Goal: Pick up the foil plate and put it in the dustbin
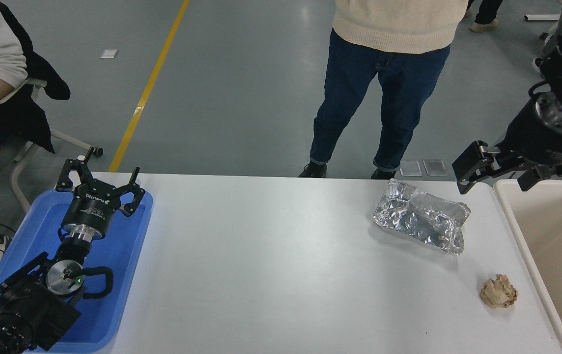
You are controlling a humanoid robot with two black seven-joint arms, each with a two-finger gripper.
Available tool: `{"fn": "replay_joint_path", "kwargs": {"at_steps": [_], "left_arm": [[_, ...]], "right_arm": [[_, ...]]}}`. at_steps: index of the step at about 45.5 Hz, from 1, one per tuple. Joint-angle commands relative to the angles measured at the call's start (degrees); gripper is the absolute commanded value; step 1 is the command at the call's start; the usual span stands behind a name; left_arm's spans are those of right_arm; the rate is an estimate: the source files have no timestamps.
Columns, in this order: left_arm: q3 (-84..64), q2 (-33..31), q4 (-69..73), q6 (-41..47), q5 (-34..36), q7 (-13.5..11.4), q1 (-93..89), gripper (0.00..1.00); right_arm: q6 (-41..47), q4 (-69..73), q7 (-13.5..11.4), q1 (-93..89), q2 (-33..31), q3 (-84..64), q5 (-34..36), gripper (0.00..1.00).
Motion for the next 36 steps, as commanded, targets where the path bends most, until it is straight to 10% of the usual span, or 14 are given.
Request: {"fn": "replay_joint_path", "kwargs": {"at_steps": [1,36], "left_arm": [[-0.02,0.07,0.00,0.00,-0.01,0.03,0.01,1.00],[-0.02,-0.02,0.00,0.00,-0.01,0.12,0.01,1.00]], "right_arm": [[0.00,-0.06,0.00,0.21,-0.39,-0.02,-0.02,1.00],[0.00,-0.14,0.00,-0.67,-0.21,0.25,-0.02,1.00]]}}
